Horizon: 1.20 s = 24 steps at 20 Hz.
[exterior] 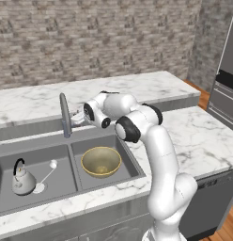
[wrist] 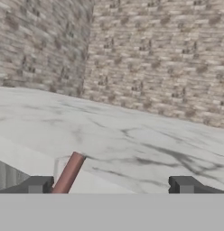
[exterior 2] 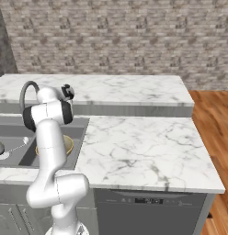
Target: Pick the kettle and bowl and place them in the sink. Then turn on the water.
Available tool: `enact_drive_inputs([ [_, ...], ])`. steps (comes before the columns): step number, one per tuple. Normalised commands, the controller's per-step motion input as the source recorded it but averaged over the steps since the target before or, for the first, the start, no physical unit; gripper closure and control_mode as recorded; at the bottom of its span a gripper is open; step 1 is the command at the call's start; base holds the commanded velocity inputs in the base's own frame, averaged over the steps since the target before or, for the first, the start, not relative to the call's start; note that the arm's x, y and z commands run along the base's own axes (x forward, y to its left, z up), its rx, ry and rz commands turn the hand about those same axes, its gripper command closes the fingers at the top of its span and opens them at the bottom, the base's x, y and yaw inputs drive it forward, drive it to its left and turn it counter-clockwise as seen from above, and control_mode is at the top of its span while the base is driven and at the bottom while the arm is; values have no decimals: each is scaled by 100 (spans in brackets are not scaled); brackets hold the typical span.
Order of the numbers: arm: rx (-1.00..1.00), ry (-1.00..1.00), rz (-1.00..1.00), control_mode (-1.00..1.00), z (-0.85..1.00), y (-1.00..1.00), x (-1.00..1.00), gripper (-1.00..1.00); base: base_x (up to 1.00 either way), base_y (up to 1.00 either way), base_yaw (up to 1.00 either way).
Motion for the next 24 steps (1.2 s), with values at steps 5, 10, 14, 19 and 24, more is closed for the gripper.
enact_drive_inputs([
  [5, 0, 0, -14, -100, -23, -21, -13, -100, 0, 0, 0],
  [10, 0, 0, -14, -100, -26, -25, -18, -100, 0, 0, 0],
  [14, 0, 0, -14, -100, -25, -25, -18, -100, 0, 0, 0],
  [19, 0, 0, -13, -100, -20, -23, -21, -100, 0, 0, 0],
  [24, 0, 0, -12, -100, -16, -16, -18, -100, 0, 0, 0],
])
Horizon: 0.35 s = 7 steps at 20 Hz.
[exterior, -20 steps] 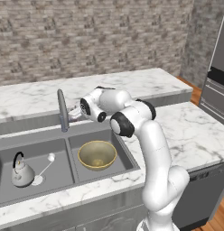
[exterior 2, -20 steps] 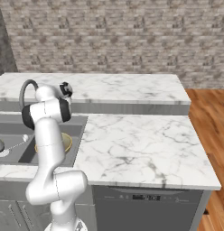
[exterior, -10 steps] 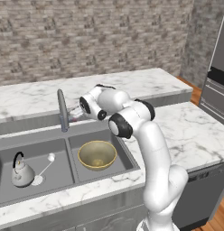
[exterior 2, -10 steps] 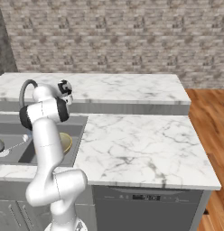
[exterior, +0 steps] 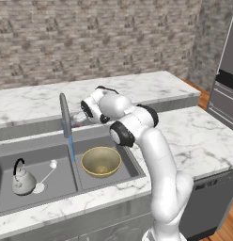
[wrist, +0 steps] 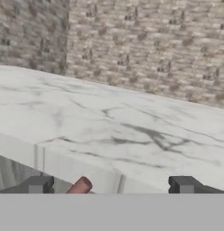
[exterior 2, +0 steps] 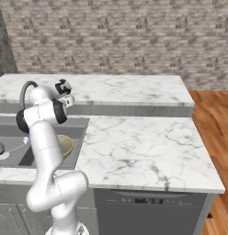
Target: Pick the kettle and bowl and place them in the sink. Then turn on the water.
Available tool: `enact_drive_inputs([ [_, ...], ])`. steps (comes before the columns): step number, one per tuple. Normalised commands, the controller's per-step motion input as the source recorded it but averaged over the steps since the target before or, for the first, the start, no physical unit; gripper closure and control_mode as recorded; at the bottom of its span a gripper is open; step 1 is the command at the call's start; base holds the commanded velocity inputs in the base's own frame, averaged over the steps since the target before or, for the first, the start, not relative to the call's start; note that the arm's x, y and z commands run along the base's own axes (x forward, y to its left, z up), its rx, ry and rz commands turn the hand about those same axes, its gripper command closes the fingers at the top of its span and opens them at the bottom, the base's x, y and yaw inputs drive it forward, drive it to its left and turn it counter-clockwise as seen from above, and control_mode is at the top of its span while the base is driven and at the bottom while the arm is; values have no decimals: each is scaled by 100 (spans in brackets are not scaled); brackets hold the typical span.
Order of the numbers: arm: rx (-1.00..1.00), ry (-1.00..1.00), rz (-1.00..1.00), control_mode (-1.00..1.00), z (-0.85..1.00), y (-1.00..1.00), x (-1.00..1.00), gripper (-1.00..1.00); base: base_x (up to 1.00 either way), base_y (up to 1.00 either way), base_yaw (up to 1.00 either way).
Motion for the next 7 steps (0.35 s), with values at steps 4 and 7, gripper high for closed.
enact_drive_inputs([
  [4, 0, 0, -4, -100, 0, 0, 0, -100, 0, 0, 0],
  [7, 0, 0, 0, -100, 0, 0, 0, -100, 0, 0, 0],
])
